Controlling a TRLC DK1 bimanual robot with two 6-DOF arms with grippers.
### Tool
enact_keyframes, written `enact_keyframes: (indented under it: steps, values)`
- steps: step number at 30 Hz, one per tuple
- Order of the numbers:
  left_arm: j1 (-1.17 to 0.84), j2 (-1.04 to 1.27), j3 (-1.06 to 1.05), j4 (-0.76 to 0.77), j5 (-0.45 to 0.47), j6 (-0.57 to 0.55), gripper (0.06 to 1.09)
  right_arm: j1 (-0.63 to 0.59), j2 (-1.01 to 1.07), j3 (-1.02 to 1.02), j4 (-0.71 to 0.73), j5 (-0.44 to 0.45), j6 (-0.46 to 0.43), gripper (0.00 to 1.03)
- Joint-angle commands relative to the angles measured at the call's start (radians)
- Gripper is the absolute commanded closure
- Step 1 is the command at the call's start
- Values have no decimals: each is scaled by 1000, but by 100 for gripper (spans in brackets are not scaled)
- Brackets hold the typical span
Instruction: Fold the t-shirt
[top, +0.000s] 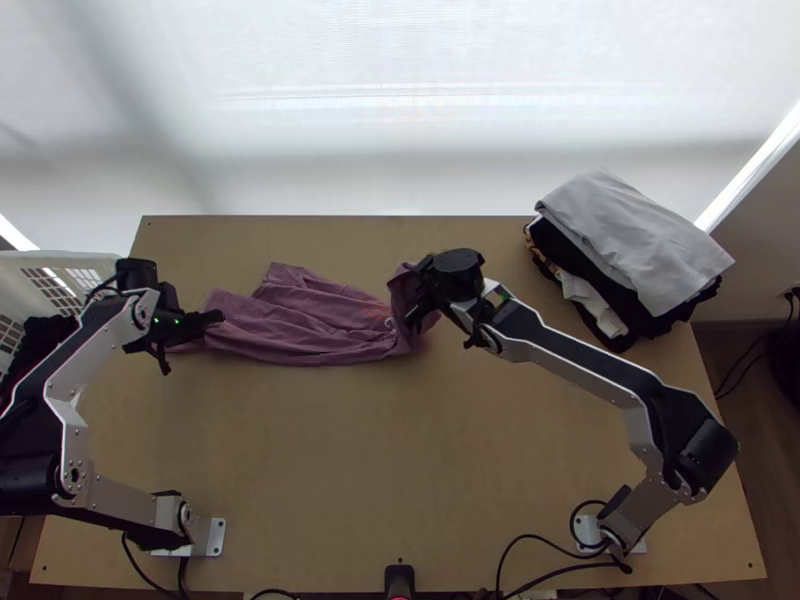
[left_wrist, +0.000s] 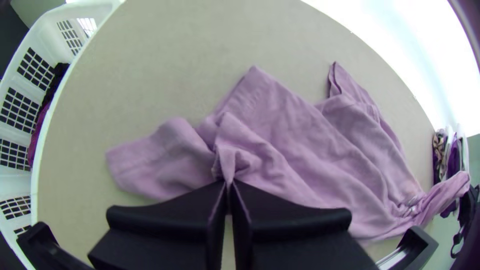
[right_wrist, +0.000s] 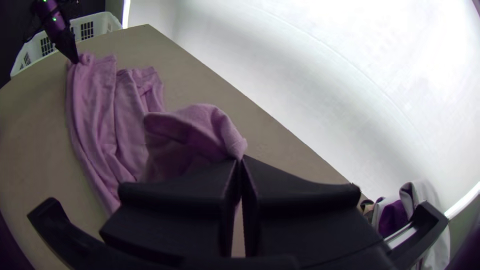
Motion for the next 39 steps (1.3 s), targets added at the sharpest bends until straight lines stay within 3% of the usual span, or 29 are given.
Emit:
enact_keyframes:
  steps: [1, 11, 22, 30, 39]
  values:
    - [29, -61, 120, -48, -5, -40, 105, -29, -64, 10, 15, 21, 12, 100]
    - [51, -156, 482, -226, -4, -113, 105, -109, -141, 53, 8, 64, -5, 100]
    - [86, -176, 695, -318, -4, -126, 105, -166, -296, 42, 11, 80, -33, 100]
    - [124, -258, 855, -310, -5, -140, 105, -148, -446, 74, 104, 119, -68, 100]
    - [131, -412, 870, -176, -7, -123, 105, -140, -580, 142, 146, 135, -113, 100]
